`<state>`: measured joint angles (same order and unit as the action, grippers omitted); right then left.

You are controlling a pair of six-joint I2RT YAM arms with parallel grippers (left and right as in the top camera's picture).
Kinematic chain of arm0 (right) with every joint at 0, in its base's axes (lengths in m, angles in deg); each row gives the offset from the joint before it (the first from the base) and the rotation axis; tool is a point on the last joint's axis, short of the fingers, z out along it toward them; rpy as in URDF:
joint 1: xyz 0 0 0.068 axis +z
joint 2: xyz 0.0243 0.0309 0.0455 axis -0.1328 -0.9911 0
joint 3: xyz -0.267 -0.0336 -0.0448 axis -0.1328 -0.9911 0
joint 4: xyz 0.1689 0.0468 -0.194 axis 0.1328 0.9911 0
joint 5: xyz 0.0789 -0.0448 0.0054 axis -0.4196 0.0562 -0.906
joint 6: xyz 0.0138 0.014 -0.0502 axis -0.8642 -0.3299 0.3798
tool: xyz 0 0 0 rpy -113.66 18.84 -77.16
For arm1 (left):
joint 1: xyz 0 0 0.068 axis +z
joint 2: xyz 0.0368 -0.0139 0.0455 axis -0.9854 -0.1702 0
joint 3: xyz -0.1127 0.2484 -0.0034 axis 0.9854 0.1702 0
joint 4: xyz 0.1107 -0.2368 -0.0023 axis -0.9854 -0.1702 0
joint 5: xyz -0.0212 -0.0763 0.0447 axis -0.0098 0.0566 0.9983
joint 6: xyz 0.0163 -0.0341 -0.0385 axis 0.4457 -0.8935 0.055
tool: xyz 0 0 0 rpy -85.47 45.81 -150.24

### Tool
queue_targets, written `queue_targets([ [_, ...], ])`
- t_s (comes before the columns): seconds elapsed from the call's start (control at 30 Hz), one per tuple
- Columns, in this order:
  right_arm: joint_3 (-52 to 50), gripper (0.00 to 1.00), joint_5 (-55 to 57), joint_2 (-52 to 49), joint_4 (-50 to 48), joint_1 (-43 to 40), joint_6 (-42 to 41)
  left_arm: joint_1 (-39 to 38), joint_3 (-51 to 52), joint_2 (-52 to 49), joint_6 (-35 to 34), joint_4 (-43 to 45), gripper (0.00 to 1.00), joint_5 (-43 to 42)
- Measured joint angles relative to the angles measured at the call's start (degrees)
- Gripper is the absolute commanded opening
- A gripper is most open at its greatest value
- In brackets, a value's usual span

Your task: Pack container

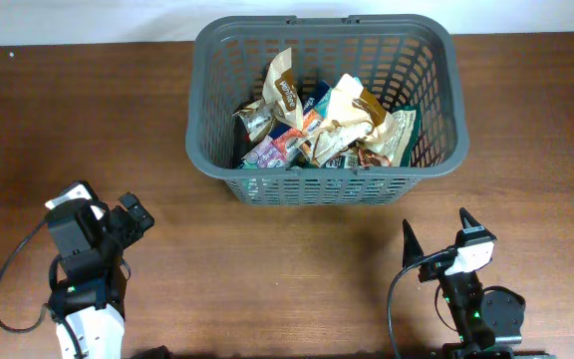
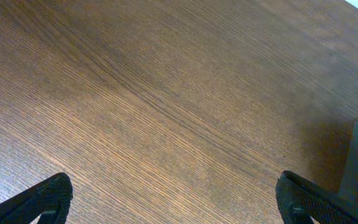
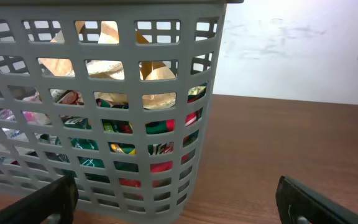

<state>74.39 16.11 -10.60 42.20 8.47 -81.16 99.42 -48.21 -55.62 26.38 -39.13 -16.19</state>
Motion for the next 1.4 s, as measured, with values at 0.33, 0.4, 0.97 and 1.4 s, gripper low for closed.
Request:
queue_targets([
  [0.33,0.0,0.99,0.0,0.0,0.0,0.0,0.0,-2.4,0.0,7.8,0.0,-2.3,0.99,0.4],
  [0.4,0.0,0.99,0.0,0.0,0.0,0.0,0.0,-4.7,0.0,11.7,0.0,-2.3,0.99,0.4],
  [0.97,0.0,0.99,0.0,0.0,0.0,0.0,0.0,-24.0,2.4,36.4,0.8,12.2,0.99,-4.0],
  [1.4,0.0,0.99,0.0,0.0,0.0,0.0,0.0,-22.3,23.1,51.0,2.2,40.3,0.99,-4.8],
])
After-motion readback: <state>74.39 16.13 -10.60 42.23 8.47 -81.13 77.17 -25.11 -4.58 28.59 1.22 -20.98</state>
